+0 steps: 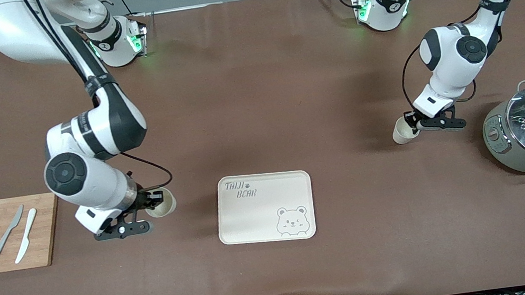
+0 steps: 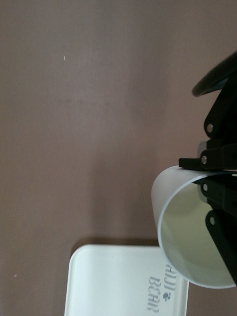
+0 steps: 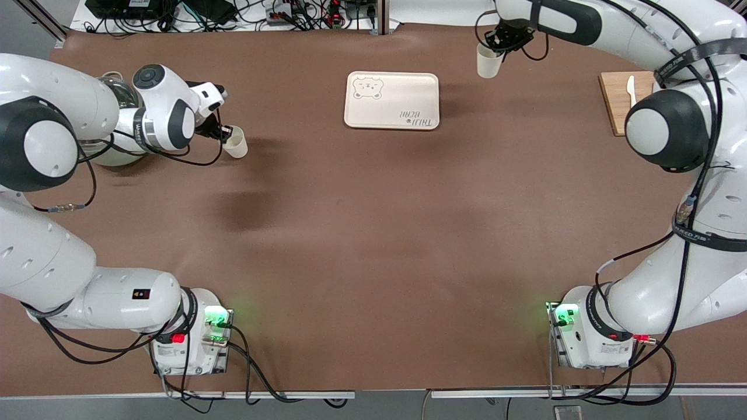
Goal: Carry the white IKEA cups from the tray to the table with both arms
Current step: 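Carry the cup with the right gripper toward the cutting board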
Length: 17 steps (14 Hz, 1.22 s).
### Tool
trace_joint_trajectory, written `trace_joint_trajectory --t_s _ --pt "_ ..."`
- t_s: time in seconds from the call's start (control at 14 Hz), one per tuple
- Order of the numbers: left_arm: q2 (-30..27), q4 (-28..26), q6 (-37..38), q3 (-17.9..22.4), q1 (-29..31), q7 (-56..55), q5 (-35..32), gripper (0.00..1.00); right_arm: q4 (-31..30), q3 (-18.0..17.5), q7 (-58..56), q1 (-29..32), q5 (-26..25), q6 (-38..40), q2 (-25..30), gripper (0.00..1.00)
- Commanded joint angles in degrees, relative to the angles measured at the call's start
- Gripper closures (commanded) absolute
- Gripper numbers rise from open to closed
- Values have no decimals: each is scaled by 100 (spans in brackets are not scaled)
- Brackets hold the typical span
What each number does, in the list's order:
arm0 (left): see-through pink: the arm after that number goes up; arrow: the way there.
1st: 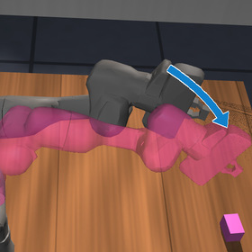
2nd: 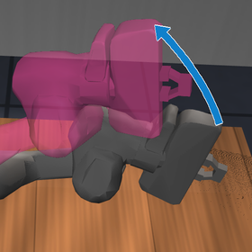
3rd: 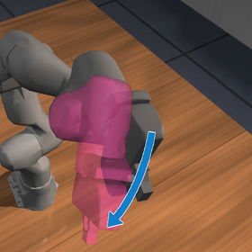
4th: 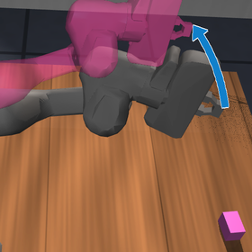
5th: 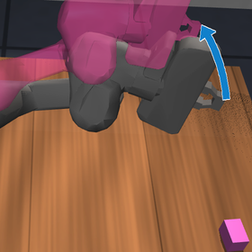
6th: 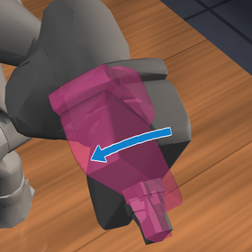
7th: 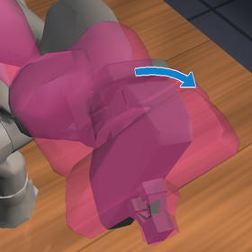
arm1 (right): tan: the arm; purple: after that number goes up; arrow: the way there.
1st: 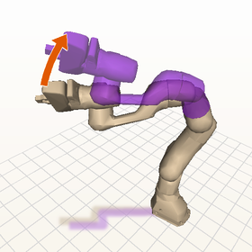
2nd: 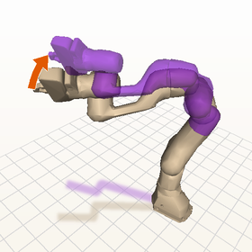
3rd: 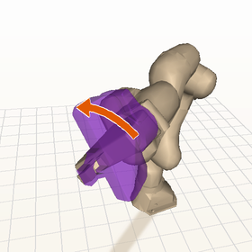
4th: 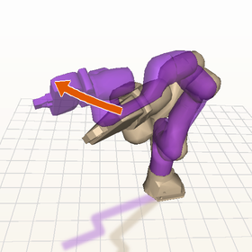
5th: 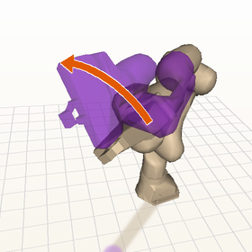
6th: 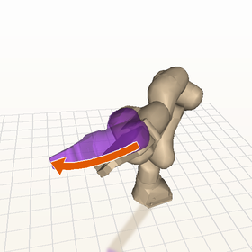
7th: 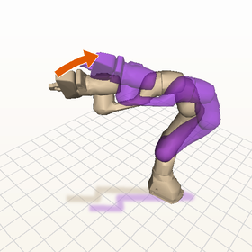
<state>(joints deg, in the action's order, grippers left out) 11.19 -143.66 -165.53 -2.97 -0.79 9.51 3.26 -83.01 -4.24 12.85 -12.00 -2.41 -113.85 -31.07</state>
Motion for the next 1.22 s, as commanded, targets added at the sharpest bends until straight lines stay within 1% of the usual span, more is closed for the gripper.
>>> trace_joint_trajectory --t_s 0.0,0.07,0.14,0.29,0.36,0.43,0.57,0.65,0.79,0.93,1.15 --pt "129 40 -146 -124 70 139 140 100 -812 -68 -405 302 30 -313 549 100" --pt "138 49 -146 -151 70 147 140 100 -883 -68 -554 381 30 -348 584 100" --pt "138 58 -146 -194 70 148 140 94 -927 -59 -720 495 21 -357 593 100" --pt "173 93 -146 -204 62 165 131 54 -1041 -59 -1055 715 21 -454 593 100" --pt "191 102 -146 -204 62 209 131 38 -1128 -59 -1178 838 21 -559 593 100" --pt "199 102 -146 -204 62 209 131 26 -1199 -59 -1310 961 21 -682 593 100" --pt "234 154 -146 -204 62 244 131 12 -1322 -59 -1399 1102 30 -866 585 100" --pt "252 163 -146 -204 62 253 131 8 -1410 -59 -1408 1181 21 -989 585 100" --pt "252 163 -146 -204 62 253 131 7 -1577 -68 -1417 1375 30 -1323 576 100" --pt "252 172 -146 -204 62 262 131 5 -1735 -68 -1417 1445 30 -1639 550 100" --pt "252 172 -146 -204 62 262 131 5 -1963 -68 -1417 1481 30 -2052 523 100"
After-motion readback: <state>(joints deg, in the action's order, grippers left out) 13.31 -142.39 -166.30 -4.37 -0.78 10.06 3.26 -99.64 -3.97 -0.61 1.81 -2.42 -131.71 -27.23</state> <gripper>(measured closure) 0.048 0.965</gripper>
